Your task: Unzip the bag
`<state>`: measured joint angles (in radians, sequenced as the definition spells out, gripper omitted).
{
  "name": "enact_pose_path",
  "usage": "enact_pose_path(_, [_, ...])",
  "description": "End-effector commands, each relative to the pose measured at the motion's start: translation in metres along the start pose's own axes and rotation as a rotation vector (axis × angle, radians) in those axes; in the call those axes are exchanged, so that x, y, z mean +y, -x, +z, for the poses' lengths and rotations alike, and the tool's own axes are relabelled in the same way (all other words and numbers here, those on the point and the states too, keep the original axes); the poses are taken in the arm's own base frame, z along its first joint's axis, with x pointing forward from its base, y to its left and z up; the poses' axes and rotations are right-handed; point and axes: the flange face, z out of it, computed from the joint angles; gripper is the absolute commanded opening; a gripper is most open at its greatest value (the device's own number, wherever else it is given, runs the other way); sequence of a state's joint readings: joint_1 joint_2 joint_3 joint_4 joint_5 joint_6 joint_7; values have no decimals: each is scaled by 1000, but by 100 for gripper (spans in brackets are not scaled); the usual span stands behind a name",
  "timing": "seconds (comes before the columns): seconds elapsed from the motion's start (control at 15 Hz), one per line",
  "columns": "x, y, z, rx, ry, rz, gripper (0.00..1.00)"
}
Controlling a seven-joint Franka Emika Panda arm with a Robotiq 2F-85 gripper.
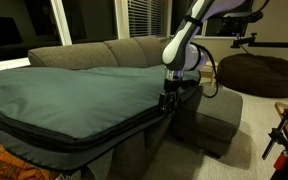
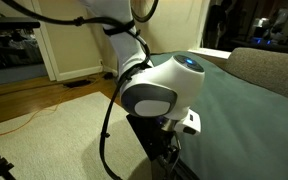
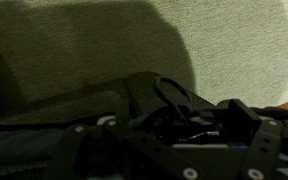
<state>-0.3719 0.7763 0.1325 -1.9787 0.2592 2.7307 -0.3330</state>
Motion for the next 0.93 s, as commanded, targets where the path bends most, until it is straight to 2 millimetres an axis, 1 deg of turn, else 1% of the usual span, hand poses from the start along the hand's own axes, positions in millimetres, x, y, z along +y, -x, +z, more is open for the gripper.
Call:
enact_pose_path(0.0, [2,6,-9,45,-25,-35,100])
enact_pose_path(0.33, [14,13,-10,55,-92,-18,100])
enact_pose_path(0.53, [26,17,-11,65,-152,5,100])
enact_pose_path(0.73, [38,23,-5,43,-179,16,100])
enact_pose_path(0.87, [43,29,2,6,-195,2,100])
